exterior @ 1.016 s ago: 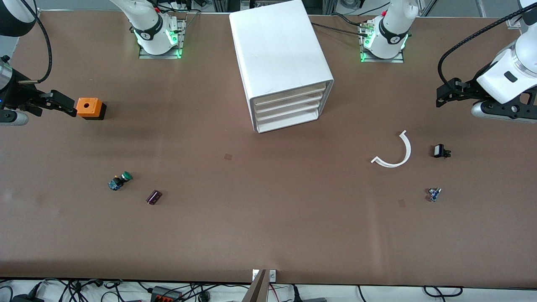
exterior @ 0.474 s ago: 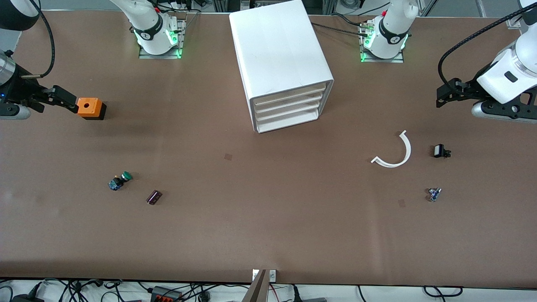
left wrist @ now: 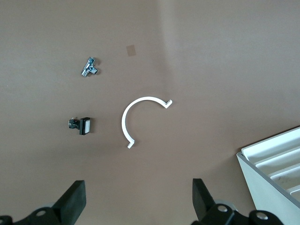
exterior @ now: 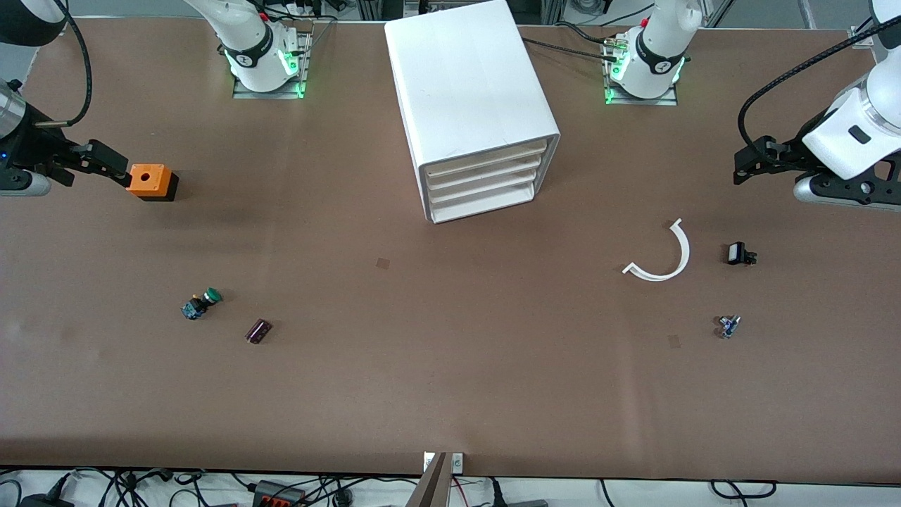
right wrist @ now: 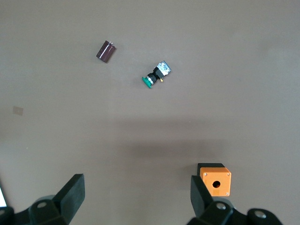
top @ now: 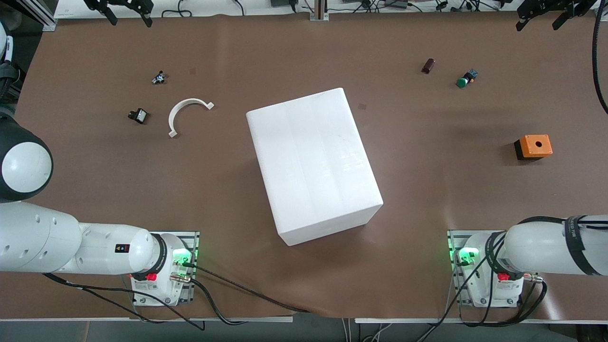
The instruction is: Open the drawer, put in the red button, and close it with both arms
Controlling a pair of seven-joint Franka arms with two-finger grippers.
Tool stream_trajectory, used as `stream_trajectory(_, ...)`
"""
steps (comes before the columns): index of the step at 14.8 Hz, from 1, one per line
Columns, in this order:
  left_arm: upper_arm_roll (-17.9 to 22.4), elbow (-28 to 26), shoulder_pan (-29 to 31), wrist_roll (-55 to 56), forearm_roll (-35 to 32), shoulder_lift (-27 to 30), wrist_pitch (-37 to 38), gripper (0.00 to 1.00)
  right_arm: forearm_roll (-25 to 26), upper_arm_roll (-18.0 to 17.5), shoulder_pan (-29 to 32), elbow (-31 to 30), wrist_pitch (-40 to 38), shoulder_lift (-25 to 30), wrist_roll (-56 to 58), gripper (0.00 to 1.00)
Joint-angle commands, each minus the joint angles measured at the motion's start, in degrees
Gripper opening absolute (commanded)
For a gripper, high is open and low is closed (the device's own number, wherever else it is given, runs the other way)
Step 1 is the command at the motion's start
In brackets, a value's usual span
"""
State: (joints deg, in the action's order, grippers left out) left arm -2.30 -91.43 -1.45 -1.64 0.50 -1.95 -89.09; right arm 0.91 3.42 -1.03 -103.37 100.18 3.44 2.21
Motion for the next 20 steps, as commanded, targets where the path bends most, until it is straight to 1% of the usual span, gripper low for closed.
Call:
stream_trajectory(1, 0.1, 1.78, 0.13, -1.09, -0.68, -1.04, 0.24, 1.0, 0.85, -0.34, -0.03, -1.22, 0.72, 1.31, 0.43, 1.0)
stream_trajectory(6, 0.19, 0.99, 0.21, -0.39, -0.68, -0.78, -1.08, 1.0, 0.76, -0.34, -0.03, -1.22, 0.63, 1.31, 0.43, 1.0)
stream_trajectory(11, 0.45, 1.42, 0.22, -1.08, -0.68, -0.95, 0.15, 1.0, 0.85, -0.34, -0.03, -1.22, 0.63, 1.22, 0.43, 1.0)
stream_trajectory(20, 0.54, 1.52, 0.3, -0.65, -0.68, -1.04, 0.24, 1.0, 0.85, -0.34, 0.06, -1.22, 0.63, 1.31, 0.43, 1.0)
